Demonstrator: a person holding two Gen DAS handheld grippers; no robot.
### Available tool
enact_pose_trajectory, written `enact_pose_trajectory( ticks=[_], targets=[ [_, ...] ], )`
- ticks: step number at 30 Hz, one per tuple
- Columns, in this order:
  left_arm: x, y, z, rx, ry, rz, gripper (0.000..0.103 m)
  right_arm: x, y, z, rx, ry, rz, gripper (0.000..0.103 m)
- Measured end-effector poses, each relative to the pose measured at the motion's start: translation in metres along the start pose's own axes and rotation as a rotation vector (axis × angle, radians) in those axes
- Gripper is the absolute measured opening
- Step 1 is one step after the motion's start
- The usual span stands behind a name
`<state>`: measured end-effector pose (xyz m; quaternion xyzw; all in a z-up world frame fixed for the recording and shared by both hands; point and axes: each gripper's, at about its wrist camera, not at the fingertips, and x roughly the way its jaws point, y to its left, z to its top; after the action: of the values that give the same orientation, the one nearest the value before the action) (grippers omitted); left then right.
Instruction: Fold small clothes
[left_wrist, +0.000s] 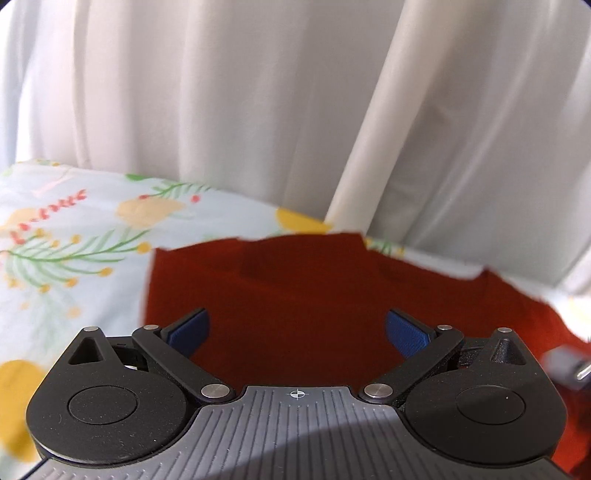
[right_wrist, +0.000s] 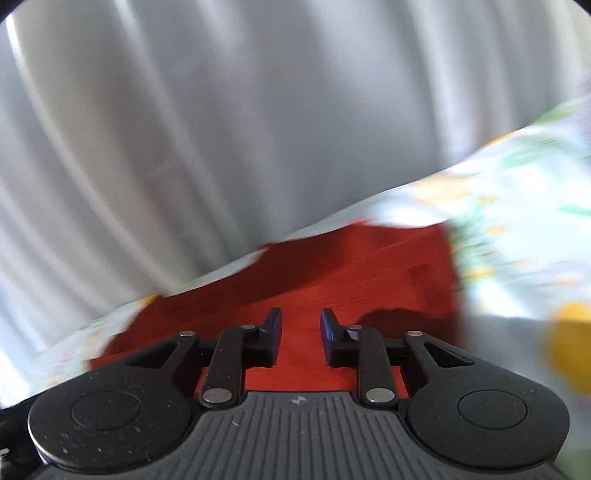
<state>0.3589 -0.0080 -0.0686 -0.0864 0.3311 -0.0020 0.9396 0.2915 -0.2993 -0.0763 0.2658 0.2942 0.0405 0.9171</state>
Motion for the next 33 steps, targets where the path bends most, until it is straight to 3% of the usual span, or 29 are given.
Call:
enact_pose_trajectory(
  ticks=[2,4,5,7,11,13,15,17,18,19,21,24,26,28,31,33],
  targets=[
    [0.016,-0.007,-0.001,0.026,-0.019,0.021,0.103,0.032,0.020,-0.008,-0.046,0.048,0.114,0.023],
    [0.029,-0.010,-0.005,0.103,-0.029,0.085,0.103,0.057,0.030,-0.014,-0.108,0.063,0.131,0.023],
    [0.033,-0.010,-0.008,0.140,-0.036,0.124,0.103,0.066,0.031,-0.016,-0.162,0.056,0.079,0.023],
    [0.033,0.003,-0.007,0.079,-0.032,0.082,0.103,0.065,0.019,-0.016,-0.226,-0.005,0.034,0.018],
    [0.035,0.014,-0.004,0.052,-0.030,0.098,0.103,0.037,-0.036,0.003,-0.170,-0.051,-0.070,0.015],
    [0.037,0.012,-0.004,0.068,-0.024,0.105,0.103,0.024,-0.061,0.013,-0.166,-0.063,-0.136,0.000],
    [0.038,0.012,-0.003,0.071,-0.023,0.111,0.103,0.014,-0.077,0.019,-0.158,-0.060,-0.117,0.000],
    [0.037,0.014,-0.004,0.066,-0.025,0.105,0.103,0.012,-0.070,0.020,-0.228,-0.072,-0.343,0.006],
    [0.035,0.014,-0.005,0.070,-0.024,0.103,0.103,0.010,-0.071,0.020,-0.249,-0.075,-0.388,0.007],
    [0.031,0.014,-0.006,0.083,-0.023,0.103,0.103,0.002,-0.074,0.021,-0.199,-0.067,-0.376,0.008],
    [0.022,0.012,-0.010,0.105,-0.013,0.113,0.103,-0.022,-0.074,0.020,-0.097,-0.082,-0.258,0.012],
    [0.006,0.011,-0.021,0.133,0.008,0.090,0.103,-0.038,-0.058,0.003,-0.180,-0.046,-0.171,0.033],
    [-0.004,0.010,-0.031,0.186,0.000,0.078,0.103,-0.032,-0.051,-0.013,-0.295,0.016,-0.227,0.034],
    [-0.016,0.013,-0.036,0.217,0.016,0.060,0.103,-0.031,-0.045,-0.021,-0.382,0.004,-0.356,0.035],
    [-0.036,0.026,-0.036,0.198,0.090,0.024,0.103,-0.053,-0.049,-0.019,-0.277,-0.002,-0.336,0.035],
    [-0.057,0.034,-0.041,0.200,0.136,0.025,0.102,-0.078,-0.048,-0.026,-0.235,-0.005,-0.262,0.035]
  ],
)
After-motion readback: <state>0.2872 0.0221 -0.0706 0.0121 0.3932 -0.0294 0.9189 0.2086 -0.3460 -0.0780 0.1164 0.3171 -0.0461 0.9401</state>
